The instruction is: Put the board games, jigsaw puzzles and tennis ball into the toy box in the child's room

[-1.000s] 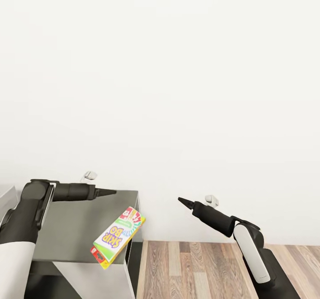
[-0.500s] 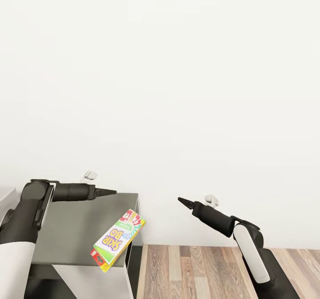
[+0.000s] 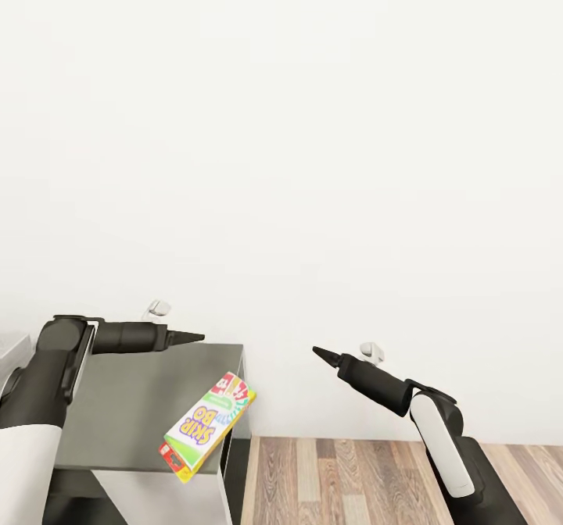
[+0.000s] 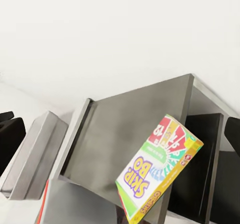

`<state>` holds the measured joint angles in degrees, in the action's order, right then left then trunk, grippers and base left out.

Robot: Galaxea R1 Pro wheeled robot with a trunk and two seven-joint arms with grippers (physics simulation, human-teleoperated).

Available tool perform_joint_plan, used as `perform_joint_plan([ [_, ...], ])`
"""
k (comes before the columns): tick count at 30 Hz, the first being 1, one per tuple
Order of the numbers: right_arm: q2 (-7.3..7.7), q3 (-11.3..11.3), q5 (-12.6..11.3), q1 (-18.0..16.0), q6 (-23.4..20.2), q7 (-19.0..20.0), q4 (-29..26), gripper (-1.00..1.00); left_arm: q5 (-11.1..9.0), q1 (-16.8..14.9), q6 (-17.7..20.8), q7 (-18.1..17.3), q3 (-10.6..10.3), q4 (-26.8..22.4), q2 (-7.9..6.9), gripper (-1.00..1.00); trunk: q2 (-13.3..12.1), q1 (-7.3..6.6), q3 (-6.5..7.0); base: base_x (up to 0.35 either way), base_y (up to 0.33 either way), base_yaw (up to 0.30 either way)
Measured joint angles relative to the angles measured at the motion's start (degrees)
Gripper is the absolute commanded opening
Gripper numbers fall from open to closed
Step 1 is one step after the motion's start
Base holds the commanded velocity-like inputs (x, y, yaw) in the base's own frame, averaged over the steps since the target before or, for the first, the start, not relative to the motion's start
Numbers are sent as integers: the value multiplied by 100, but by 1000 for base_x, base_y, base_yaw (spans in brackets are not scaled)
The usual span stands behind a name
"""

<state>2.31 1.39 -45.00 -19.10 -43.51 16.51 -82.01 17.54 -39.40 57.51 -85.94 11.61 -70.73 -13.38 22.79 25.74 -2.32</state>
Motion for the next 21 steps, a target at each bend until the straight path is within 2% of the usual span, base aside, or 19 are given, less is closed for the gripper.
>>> perform_joint_plan([
  [21, 6, -14, -8, 0, -8, 8, 1, 100, 6, 0, 0, 0, -4, 3, 8, 100, -1, 0, 30, -34, 7, 0],
])
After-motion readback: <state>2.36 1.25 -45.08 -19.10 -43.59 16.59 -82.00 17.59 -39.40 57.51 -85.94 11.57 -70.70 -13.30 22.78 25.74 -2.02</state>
